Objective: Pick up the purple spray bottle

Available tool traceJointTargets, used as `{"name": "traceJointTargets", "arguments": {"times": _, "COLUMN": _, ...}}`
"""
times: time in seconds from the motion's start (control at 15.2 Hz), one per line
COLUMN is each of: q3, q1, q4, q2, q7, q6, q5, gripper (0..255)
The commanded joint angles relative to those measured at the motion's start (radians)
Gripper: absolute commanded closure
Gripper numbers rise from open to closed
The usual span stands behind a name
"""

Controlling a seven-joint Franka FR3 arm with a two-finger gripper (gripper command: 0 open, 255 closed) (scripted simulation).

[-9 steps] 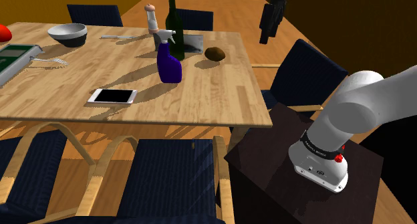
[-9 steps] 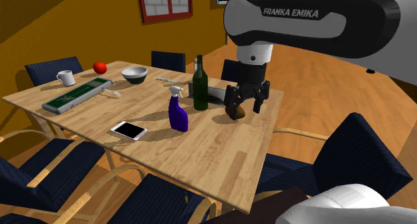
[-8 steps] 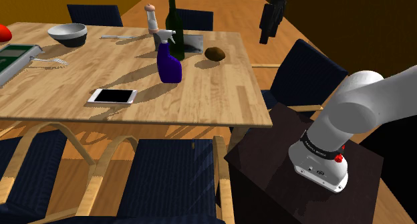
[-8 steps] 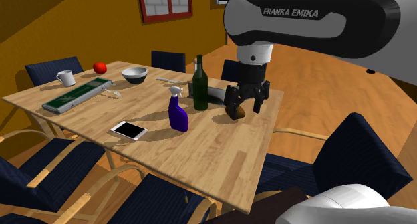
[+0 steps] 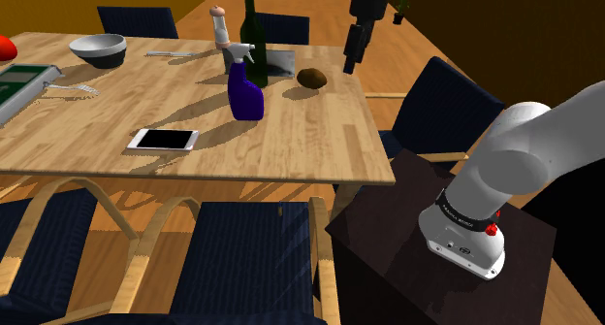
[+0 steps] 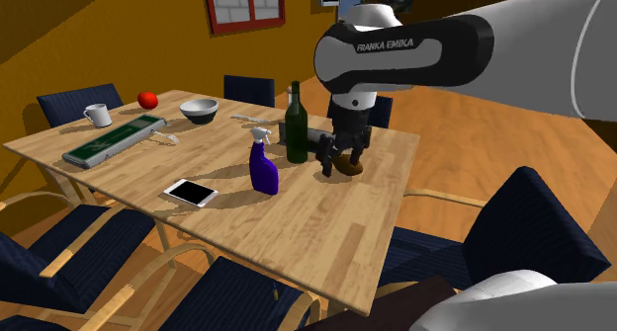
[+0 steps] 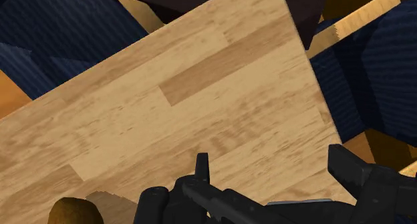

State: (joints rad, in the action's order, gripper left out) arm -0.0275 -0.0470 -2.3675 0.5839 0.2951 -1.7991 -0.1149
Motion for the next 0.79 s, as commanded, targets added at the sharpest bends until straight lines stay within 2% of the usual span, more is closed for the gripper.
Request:
{"name": "traceJointTargets", "arguments": {"times": 0.0, "q3": 0.004, "q1": -0.014, "q4": 0.000, "q2": -0.052, "q7": 0.043, "q6": -0.081, "q5": -0.009, "gripper": 0}}
{"name": "traceJointTargets", "arguments": {"times": 0.4, "q3": 0.017, "q1": -0.056, "q4": 0.053, "q2": -0.235, "q7": 0.179, "q6": -0.286, "q5": -0.047, "gripper": 0}}
{"name": "traceJointTargets", "arguments": {"times": 0.73, "q3": 0.021, "q1": -0.091, "q4": 0.137, "q2": -0.396, "q7": 0.299, "q6": -0.422, "q5": -0.095, "gripper": 0}}
